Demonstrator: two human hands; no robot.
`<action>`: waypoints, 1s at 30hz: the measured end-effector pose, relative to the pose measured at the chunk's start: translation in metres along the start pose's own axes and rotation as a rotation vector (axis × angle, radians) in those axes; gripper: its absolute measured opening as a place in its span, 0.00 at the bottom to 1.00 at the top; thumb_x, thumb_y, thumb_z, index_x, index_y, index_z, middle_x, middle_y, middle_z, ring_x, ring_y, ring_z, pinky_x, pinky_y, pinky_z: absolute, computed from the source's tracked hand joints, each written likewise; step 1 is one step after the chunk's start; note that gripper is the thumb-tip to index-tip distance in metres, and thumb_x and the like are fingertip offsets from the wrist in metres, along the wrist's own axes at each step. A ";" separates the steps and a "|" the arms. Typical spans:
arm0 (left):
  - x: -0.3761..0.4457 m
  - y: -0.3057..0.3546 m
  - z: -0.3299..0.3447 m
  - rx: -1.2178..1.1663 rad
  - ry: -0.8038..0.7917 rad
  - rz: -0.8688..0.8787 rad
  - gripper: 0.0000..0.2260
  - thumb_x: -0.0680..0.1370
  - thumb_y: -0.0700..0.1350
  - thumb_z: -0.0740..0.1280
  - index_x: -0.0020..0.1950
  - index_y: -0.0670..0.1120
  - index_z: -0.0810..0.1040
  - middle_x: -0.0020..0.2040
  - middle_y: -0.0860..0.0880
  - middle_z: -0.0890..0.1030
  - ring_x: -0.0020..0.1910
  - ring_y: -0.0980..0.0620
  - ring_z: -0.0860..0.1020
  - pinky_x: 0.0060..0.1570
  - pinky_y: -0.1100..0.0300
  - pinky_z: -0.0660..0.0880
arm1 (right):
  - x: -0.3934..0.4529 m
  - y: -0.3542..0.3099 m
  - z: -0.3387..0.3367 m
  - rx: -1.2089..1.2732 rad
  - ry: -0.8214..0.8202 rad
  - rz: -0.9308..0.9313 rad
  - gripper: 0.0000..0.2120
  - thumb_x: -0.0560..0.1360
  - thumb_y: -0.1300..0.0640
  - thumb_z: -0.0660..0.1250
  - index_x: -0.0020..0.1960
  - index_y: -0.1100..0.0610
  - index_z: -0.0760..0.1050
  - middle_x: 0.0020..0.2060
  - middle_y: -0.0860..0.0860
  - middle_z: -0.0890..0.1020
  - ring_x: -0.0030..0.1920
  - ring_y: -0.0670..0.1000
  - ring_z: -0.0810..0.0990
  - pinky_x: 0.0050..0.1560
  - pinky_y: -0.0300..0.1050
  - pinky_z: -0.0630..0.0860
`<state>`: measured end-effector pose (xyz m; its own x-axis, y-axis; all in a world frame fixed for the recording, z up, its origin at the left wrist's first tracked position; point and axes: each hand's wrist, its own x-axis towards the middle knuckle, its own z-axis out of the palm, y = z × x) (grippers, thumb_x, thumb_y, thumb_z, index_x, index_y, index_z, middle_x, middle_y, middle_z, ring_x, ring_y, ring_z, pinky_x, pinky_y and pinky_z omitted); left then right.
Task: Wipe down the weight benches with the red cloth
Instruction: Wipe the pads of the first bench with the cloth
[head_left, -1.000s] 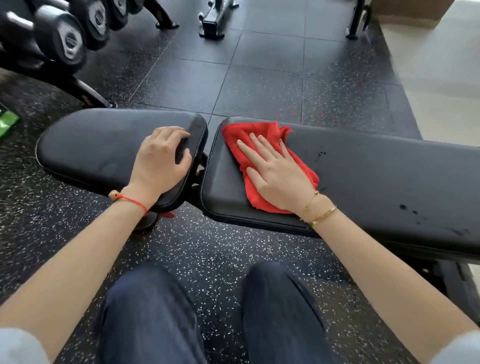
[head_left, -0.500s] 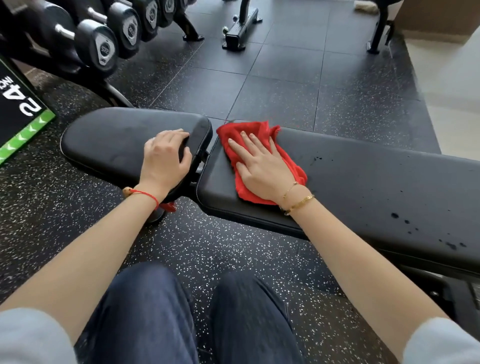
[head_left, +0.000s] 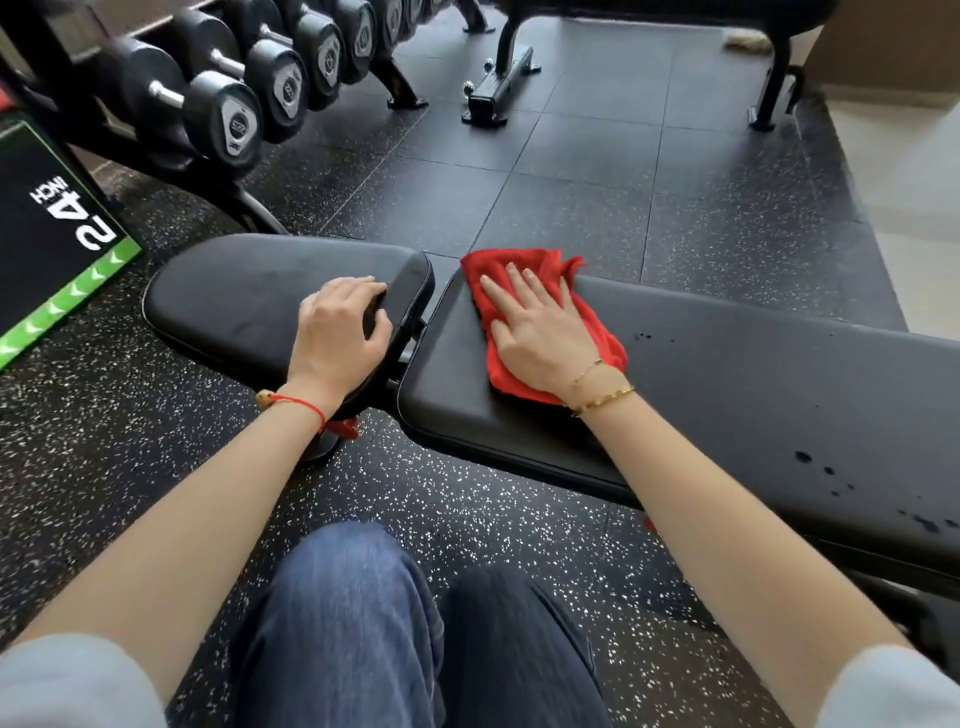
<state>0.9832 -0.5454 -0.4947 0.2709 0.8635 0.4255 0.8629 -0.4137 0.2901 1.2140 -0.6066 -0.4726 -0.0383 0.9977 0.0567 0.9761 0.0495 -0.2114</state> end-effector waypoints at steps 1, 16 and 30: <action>0.000 0.000 0.000 -0.002 0.001 0.003 0.14 0.77 0.44 0.65 0.62 0.46 0.79 0.63 0.48 0.80 0.65 0.48 0.75 0.66 0.47 0.69 | -0.001 -0.006 0.002 0.001 0.000 -0.022 0.27 0.81 0.50 0.51 0.79 0.47 0.51 0.79 0.53 0.51 0.79 0.53 0.49 0.77 0.58 0.40; -0.018 0.045 -0.005 -0.011 -0.043 0.072 0.17 0.79 0.47 0.62 0.67 0.46 0.76 0.67 0.48 0.77 0.69 0.49 0.72 0.70 0.49 0.64 | -0.016 0.021 -0.002 -0.004 0.031 0.105 0.26 0.81 0.50 0.51 0.79 0.47 0.51 0.79 0.52 0.51 0.79 0.53 0.49 0.77 0.57 0.42; -0.035 0.106 0.016 -0.063 -0.165 0.105 0.20 0.78 0.50 0.63 0.68 0.45 0.74 0.69 0.47 0.74 0.70 0.46 0.68 0.69 0.48 0.67 | -0.070 0.069 -0.010 -0.017 0.064 0.099 0.27 0.81 0.51 0.53 0.79 0.46 0.52 0.79 0.51 0.54 0.79 0.52 0.52 0.77 0.56 0.43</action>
<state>1.0722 -0.6152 -0.4922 0.4283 0.8484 0.3111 0.7997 -0.5162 0.3066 1.2858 -0.6740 -0.4817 0.0713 0.9926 0.0985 0.9781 -0.0502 -0.2021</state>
